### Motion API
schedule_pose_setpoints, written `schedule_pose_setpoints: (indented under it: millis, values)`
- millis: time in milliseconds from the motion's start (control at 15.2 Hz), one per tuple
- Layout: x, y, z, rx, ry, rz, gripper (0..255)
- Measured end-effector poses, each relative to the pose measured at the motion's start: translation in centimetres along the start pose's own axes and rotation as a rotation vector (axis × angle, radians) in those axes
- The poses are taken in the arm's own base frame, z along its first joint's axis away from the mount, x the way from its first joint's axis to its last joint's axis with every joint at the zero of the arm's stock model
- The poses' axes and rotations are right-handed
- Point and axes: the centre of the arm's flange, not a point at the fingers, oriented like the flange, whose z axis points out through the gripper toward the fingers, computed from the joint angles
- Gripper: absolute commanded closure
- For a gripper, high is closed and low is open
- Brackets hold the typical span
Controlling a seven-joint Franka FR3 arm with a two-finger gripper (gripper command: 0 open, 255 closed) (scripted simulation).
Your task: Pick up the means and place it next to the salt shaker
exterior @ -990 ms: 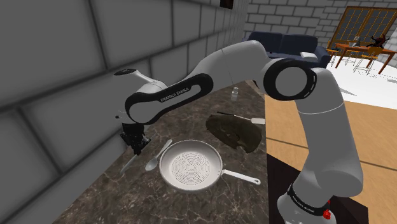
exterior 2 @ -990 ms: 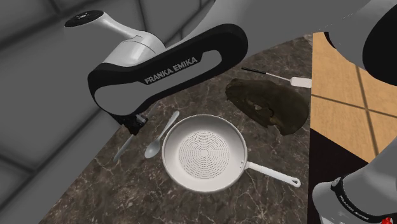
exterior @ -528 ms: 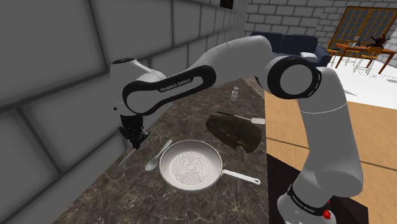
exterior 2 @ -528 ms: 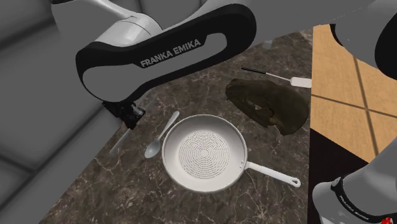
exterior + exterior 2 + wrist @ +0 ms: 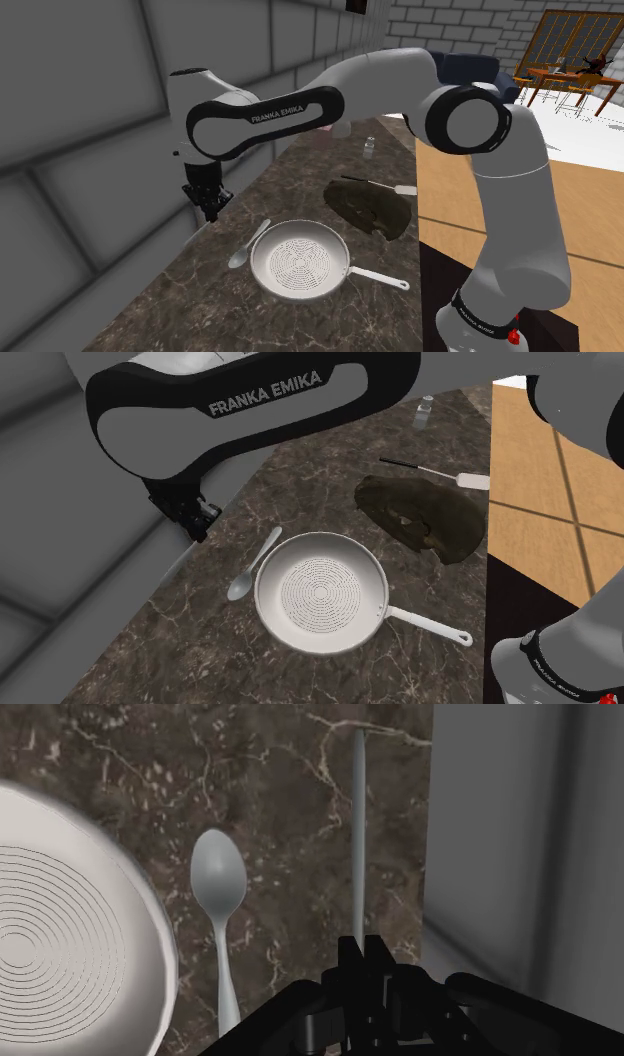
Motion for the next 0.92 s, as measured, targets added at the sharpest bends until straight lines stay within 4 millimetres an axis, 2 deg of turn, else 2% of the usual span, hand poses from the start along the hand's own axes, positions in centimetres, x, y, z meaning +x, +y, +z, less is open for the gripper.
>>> schedule_pose_setpoints:
  millis: [924]
  values:
    - [-0.5,0.1,-7.3,0.000,0.000,0.000,255]
